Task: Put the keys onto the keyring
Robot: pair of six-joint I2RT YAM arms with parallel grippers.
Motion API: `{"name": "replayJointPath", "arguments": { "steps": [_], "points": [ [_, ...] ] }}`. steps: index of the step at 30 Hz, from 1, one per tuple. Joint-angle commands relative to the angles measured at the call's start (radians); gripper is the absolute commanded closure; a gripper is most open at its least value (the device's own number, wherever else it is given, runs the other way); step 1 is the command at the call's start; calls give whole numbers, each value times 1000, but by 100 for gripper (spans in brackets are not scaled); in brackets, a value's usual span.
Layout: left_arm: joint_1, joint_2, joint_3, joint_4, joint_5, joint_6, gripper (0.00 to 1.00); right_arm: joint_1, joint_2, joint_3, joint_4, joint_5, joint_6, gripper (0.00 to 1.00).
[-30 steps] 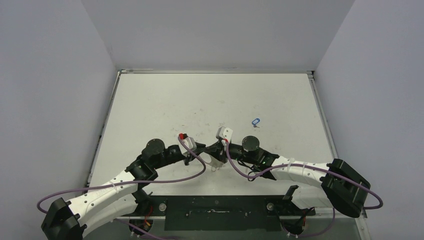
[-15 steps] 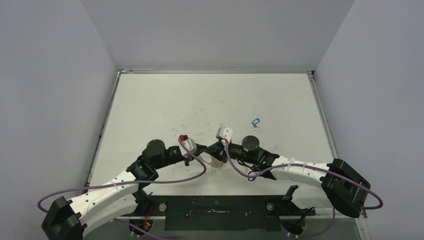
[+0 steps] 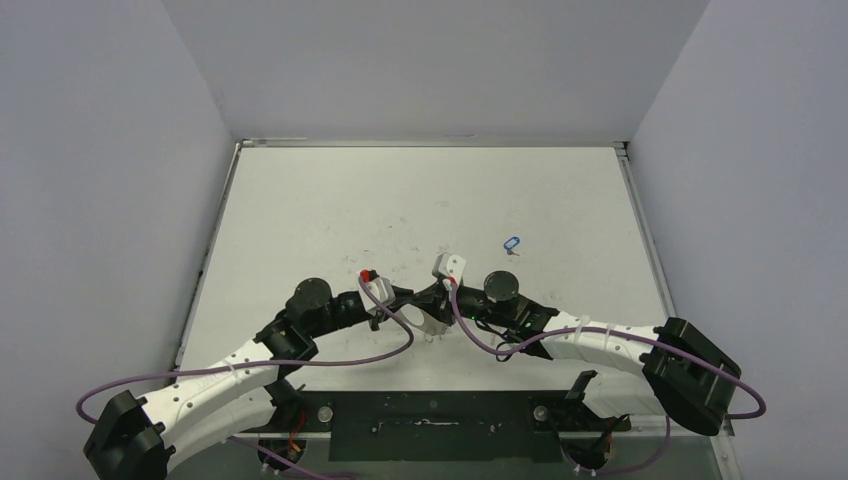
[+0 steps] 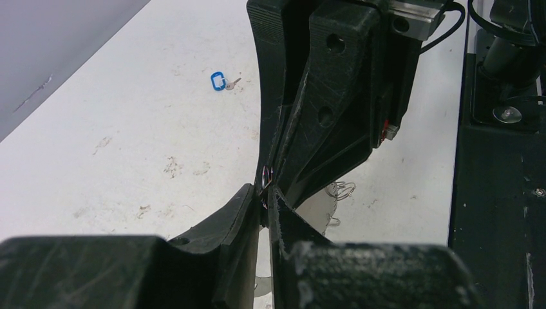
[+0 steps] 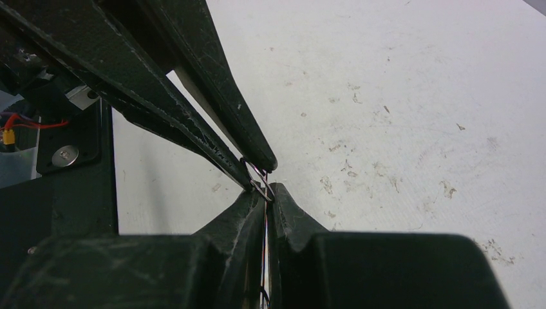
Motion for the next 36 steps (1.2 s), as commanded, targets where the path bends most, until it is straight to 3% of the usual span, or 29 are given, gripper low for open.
{"name": "replayJointPath", "arguments": {
  "steps": [1,7,11,15,17,20,26,31,36],
  "points": [
    [-2,12,13,31,7,0,90,3,-22,48,61,-33,5,100],
    [-2,24,13,36,8,-12,85,2,-22,47,60,-38,1,100],
    [-2,24,10,33,7,-13,98,2,-25,46,58,-37,0,100],
    [-2,11,5,16,-9,-17,100,2,-29,45,58,-34,1,100],
    [-1,-3,2,6,-32,-25,100,2,-33,46,58,-31,5,86],
    [-2,-35,-1,-21,-70,-40,100,0,-52,45,50,-35,1,56],
    [-1,-120,-19,-65,-117,-48,100,-20,-183,-10,44,-24,-12,20],
    [0,-170,-19,-127,-160,-67,100,-100,-312,-50,-14,83,91,1],
    [1,-214,0,-205,-208,-92,100,-182,-377,-11,-227,269,218,0]
  ]
}}
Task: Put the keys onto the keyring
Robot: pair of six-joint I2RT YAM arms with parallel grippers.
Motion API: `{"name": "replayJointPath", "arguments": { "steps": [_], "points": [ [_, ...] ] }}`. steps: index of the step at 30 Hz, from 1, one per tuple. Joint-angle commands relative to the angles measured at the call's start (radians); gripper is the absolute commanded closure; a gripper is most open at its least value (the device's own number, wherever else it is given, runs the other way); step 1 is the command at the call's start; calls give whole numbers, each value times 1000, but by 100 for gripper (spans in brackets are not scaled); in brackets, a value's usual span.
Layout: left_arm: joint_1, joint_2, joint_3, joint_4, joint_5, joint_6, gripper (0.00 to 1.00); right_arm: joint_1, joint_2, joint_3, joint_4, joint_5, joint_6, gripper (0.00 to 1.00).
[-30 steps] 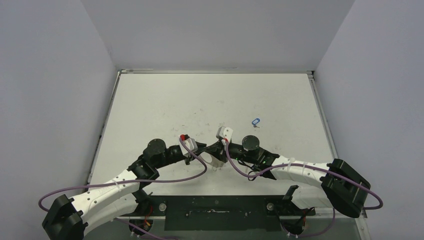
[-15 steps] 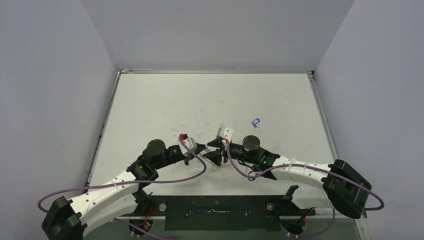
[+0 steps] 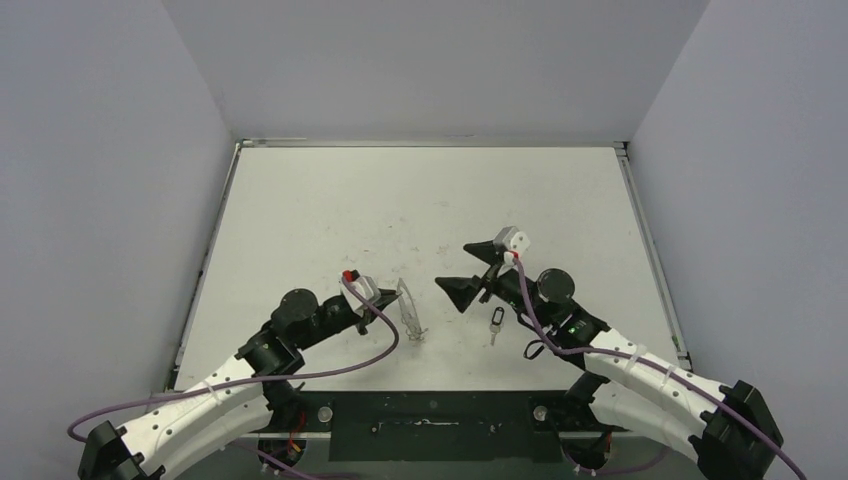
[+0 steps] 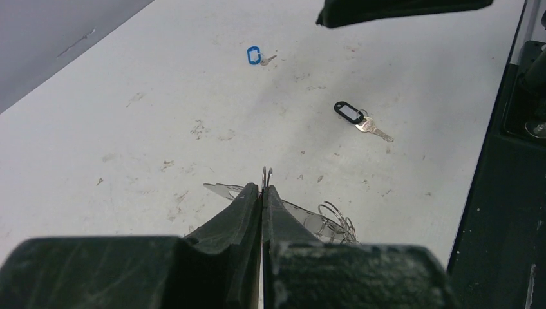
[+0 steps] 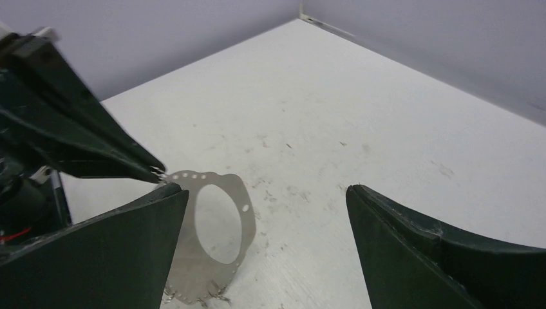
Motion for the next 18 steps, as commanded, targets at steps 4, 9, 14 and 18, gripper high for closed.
{"name": "replayJointPath", "arguments": {
  "steps": [4,9,14,18],
  "points": [
    [2,-58,73,-142,-84,-29,100,-61,-10,99,-398,330,173,0],
    [1,-75,140,-303,-88,1,100,-83,50,153,-600,389,250,2],
    [1,-97,195,-426,-86,28,100,-112,43,130,-713,391,348,9],
    [1,-113,227,-503,-85,57,100,-125,19,119,-844,407,424,16]
  ]
}}
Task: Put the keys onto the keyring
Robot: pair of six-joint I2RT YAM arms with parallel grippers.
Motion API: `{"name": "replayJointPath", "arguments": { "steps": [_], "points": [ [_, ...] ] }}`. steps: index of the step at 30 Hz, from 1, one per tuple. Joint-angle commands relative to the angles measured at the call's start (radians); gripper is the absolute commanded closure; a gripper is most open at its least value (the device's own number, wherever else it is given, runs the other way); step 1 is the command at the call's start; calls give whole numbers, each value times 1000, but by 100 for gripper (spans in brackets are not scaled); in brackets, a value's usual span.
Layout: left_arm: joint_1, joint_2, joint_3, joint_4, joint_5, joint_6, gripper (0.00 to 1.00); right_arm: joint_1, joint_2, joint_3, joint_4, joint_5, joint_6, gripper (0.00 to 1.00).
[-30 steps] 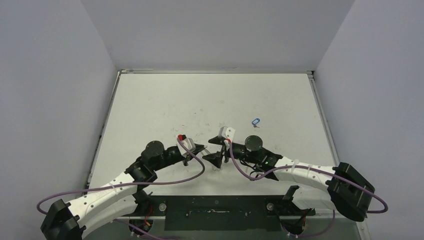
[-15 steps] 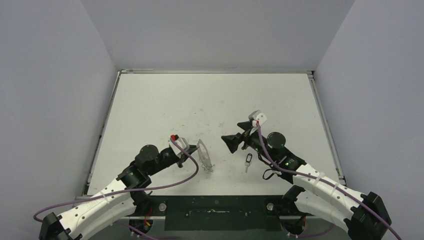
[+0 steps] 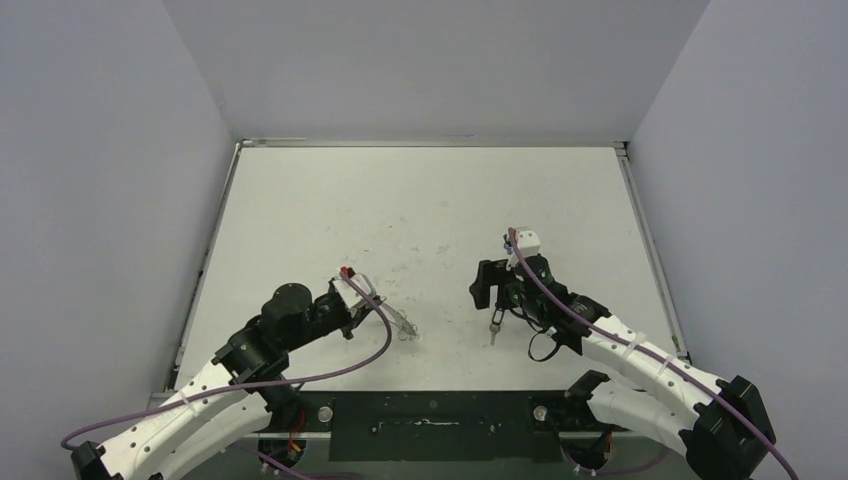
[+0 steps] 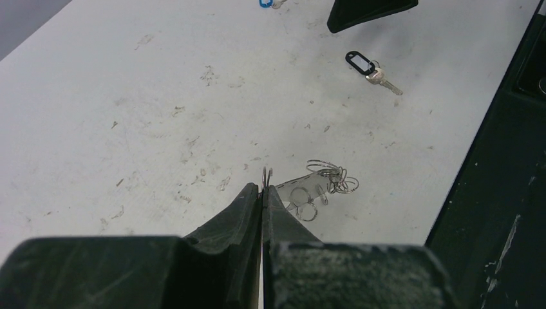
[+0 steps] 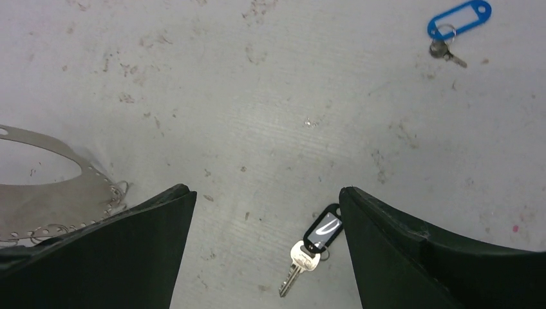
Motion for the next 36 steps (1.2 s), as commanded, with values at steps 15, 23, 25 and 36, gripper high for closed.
{"name": "replayJointPath", "arguments": {
  "steps": [15,23,25,36],
  "points": [
    [1,-36,47,-74,52,50,100,-57,-71,-195,-190,30,343,41],
    [1,-36,14,19,85,7,100,-91,-50,-240,-119,28,318,61],
    [1,-34,1,54,89,-2,100,-103,-27,-246,-79,1,301,64],
    [-1,2,-6,106,101,-15,100,-182,50,-227,14,-162,227,63]
  ]
}}
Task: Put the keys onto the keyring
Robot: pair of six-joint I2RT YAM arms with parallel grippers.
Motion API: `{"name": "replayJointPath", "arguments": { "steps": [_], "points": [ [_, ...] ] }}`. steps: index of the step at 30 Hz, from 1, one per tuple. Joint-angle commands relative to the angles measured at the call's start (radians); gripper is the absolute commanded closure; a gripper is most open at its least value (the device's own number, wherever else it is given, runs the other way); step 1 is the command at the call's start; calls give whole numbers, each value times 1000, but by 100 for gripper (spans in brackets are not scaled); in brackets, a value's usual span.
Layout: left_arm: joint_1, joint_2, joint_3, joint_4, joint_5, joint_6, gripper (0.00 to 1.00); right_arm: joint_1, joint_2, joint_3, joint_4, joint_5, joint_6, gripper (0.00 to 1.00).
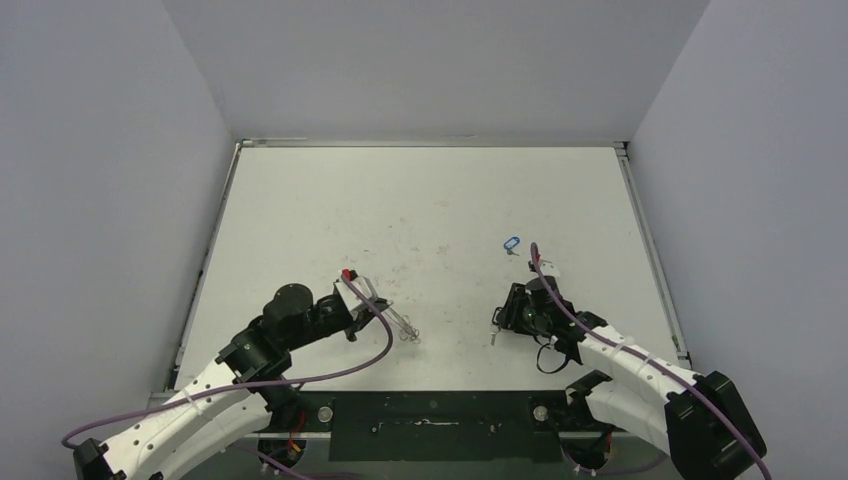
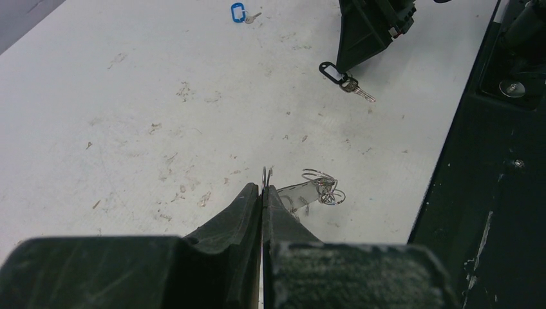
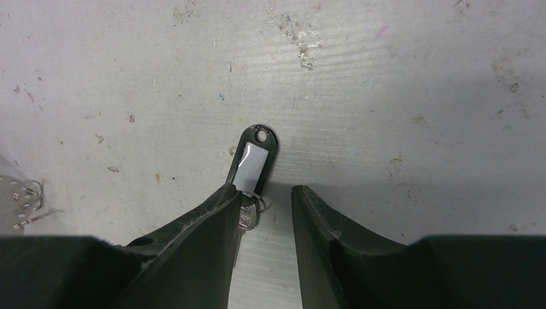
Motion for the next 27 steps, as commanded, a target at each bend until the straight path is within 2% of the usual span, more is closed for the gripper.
{"name": "replayJointPath", "arguments": {
  "steps": [1,7,15,22,27],
  "points": [
    [0,6,3,84,17,-12,100,-31,26,13,42,-115,-40,64],
    [-1,18,-6,104,14,-13,100,-41,76,36,39,-263,-84,67],
    [-1,32,-22,126,21,-36,100,-45,158,76,20,-309,-118,83],
    [-1,37,-30,137,20,-39,100,-45,90,80,12,-314,-144,100],
    [0,44,-42,152,23,-48,100,-44,6,99,-26,-335,-176,100]
  ]
}}
